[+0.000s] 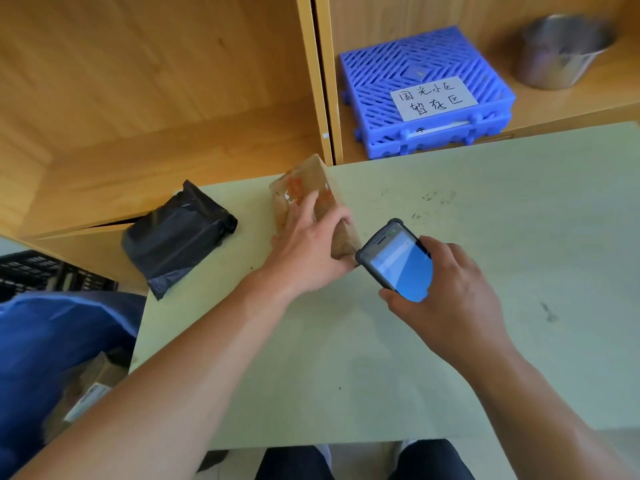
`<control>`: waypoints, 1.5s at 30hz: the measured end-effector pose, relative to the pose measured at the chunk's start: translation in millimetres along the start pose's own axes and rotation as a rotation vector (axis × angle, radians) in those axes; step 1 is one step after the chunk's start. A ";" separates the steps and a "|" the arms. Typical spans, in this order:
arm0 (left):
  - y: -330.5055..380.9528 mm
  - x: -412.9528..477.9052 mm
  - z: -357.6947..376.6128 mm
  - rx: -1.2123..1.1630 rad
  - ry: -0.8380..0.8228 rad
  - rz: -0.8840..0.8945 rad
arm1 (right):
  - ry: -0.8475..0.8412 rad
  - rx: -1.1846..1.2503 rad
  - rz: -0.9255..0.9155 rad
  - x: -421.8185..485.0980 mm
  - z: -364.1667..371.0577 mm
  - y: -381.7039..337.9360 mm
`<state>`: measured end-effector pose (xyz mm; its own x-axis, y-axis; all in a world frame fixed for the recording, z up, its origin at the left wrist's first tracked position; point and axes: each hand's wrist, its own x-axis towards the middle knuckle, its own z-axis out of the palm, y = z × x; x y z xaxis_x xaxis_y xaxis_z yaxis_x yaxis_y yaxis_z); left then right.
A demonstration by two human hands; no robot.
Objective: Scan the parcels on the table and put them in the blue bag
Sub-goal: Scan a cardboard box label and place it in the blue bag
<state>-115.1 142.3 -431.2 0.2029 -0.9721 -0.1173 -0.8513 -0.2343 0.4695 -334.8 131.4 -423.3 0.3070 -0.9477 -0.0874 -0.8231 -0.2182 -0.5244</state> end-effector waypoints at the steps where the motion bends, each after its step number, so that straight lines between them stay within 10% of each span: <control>1: -2.0 -4.7 -8.9 -0.083 0.040 0.013 | 0.005 0.005 0.002 -0.5 -0.5 -1.5; 14: -46.6 -60.8 -36.2 0.013 0.223 -0.369 | -0.020 0.001 -0.049 -2.4 11.4 -39.8; 19: -35.0 -41.0 -30.1 0.234 -0.046 -0.463 | -0.031 -0.007 -0.035 -8.7 10.3 -40.1; 45: -33.8 -63.6 -125.0 -0.191 0.453 -0.229 | -0.076 -0.147 -0.166 -35.6 -14.4 -62.5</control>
<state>-38.7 211.4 -330.1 0.5971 -0.7909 0.1339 -0.6663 -0.3961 0.6317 -301.2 175.4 -375.3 0.4746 -0.8769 -0.0766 -0.8172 -0.4066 -0.4086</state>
